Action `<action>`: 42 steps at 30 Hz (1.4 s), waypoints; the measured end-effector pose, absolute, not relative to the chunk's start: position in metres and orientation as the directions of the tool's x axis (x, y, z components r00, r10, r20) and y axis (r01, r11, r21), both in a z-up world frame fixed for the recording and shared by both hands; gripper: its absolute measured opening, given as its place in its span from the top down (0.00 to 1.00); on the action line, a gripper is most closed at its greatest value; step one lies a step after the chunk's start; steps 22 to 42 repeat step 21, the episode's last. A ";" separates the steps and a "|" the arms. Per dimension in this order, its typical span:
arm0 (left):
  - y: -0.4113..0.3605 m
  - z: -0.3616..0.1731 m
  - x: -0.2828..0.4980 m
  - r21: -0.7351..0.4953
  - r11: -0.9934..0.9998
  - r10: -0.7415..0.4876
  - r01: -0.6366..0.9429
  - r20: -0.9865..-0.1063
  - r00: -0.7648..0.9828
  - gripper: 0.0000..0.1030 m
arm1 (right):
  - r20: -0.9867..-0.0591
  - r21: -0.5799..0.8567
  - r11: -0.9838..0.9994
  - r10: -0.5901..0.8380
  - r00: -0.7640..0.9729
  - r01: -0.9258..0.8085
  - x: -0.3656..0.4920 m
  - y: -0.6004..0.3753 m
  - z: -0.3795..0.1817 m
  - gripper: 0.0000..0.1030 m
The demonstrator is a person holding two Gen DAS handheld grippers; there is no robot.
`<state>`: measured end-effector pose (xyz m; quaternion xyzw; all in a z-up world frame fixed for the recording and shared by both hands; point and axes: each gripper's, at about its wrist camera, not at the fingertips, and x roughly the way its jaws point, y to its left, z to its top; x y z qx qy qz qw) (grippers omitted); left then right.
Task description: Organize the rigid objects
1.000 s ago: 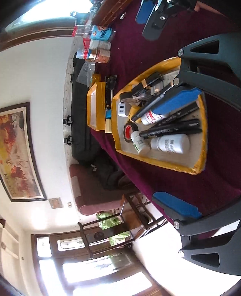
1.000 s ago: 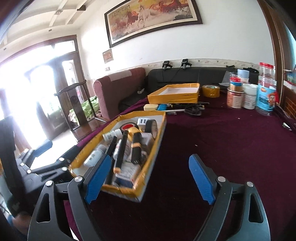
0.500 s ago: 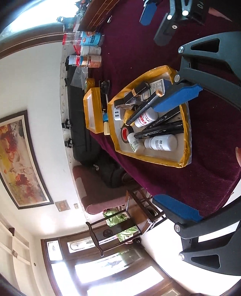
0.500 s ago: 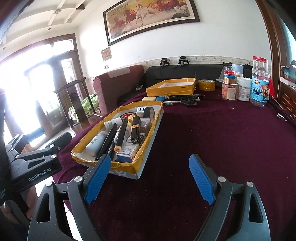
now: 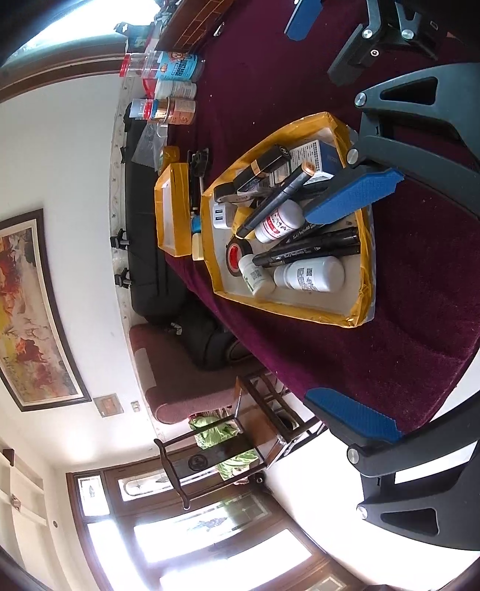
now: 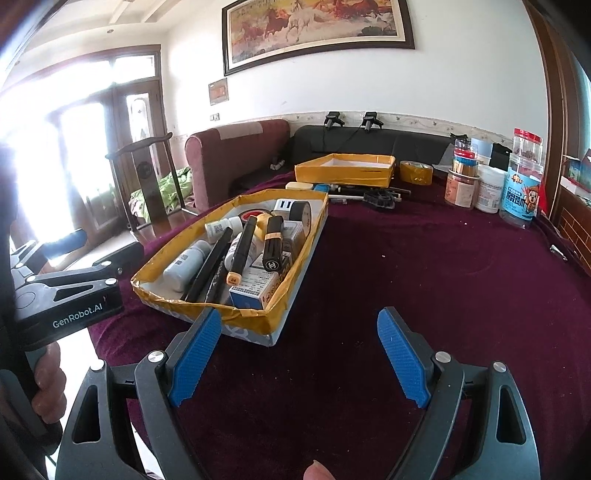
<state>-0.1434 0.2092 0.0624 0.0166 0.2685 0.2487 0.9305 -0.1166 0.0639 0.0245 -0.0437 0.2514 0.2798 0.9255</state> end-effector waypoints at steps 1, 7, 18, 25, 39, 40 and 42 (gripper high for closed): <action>0.209 0.062 -0.143 0.165 0.875 0.473 -0.455 -0.492 0.731 0.11 | -0.491 0.060 0.840 0.495 0.717 -0.539 -0.116 0.064 0.024 0.19; 0.208 0.060 -0.142 0.168 0.877 0.470 -0.451 -0.498 0.729 0.11 | -0.499 0.058 0.841 0.491 0.714 -0.538 -0.116 0.064 0.023 0.19; 0.215 0.059 -0.145 0.114 0.884 0.441 -0.454 -0.524 0.728 0.11 | -0.499 0.053 0.841 0.489 0.715 -0.538 -0.117 0.065 0.024 0.19; 0.214 0.061 -0.146 0.126 0.881 0.451 -0.457 -0.518 0.726 0.11 | -0.499 0.054 0.841 0.489 0.715 -0.538 -0.117 0.065 0.024 0.19; 0.214 0.061 -0.146 0.126 0.881 0.451 -0.457 -0.518 0.726 0.11 | -0.499 0.054 0.841 0.489 0.715 -0.538 -0.117 0.065 0.024 0.19; 0.214 0.061 -0.146 0.126 0.881 0.451 -0.457 -0.518 0.726 0.11 | -0.499 0.054 0.841 0.489 0.715 -0.538 -0.117 0.065 0.024 0.19; 0.214 0.061 -0.146 0.126 0.881 0.451 -0.457 -0.518 0.726 0.11 | -0.499 0.054 0.841 0.489 0.715 -0.538 -0.117 0.065 0.024 0.19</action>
